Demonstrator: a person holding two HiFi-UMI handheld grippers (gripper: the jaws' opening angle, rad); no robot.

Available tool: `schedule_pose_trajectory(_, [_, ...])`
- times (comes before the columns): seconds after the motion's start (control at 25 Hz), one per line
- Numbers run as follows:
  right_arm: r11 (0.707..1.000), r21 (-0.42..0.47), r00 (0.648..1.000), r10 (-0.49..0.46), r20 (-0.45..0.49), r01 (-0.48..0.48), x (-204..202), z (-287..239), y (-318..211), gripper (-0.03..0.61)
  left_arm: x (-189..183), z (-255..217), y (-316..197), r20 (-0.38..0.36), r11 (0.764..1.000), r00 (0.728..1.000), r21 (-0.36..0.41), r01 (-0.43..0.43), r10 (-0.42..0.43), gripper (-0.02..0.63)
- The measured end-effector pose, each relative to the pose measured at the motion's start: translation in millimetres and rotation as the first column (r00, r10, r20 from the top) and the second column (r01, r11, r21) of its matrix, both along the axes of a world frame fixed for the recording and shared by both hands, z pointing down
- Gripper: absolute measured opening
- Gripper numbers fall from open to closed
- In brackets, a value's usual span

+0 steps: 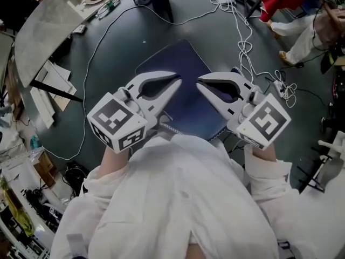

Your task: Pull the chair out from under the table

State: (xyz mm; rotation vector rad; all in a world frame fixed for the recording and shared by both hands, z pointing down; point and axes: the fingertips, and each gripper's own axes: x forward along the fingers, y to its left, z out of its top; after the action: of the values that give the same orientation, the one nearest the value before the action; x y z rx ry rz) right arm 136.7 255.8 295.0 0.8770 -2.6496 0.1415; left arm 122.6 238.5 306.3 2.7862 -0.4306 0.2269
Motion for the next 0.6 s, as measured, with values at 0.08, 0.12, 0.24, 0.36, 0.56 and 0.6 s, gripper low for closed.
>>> schedule_pose_trajectory(0.08, [1.0,-0.006,1.0,-0.001,0.004,0.001,4.3,-1.5,-3.6,0.003,4.8,5.6,-5.8,0.028,1.0,0.999,-0.007,0.03,-0.03,0.025])
schedule_pose_trajectory(0.12, [1.0,-0.009,1.0,0.001,0.009,-0.001,6.6,-2.5,-5.2,0.003,5.8,8.1,-8.7,0.049,0.998,0.997,-0.014,0.054,-0.054,0.023])
schedule_pose_trajectory(0.24, [1.0,-0.014,1.0,-0.013,0.014,0.013,14.2,-4.1,-3.7,0.003,8.5,12.1,-12.8,0.091,0.992,0.989,-0.032,0.121,-0.117,0.019])
schedule_pose_trajectory(0.36, [0.998,-0.022,0.998,-0.051,-0.026,0.051,20.7,0.9,-0.3,0.003,13.3,13.0,-10.9,0.094,0.992,0.989,-0.043,0.123,-0.118,0.018])
schedule_pose_trajectory(0.56, [0.998,-0.042,0.997,-0.048,-0.067,0.046,30.8,6.5,6.1,0.003,25.4,19.1,0.5,0.106,0.995,0.992,-0.058,0.08,-0.074,0.018])
schedule_pose_trajectory(0.6, [0.998,-0.048,0.996,-0.042,-0.074,0.039,32.4,8.2,7.8,0.003,28.1,20.0,2.8,0.11,0.996,0.992,-0.055,0.075,-0.068,0.018])
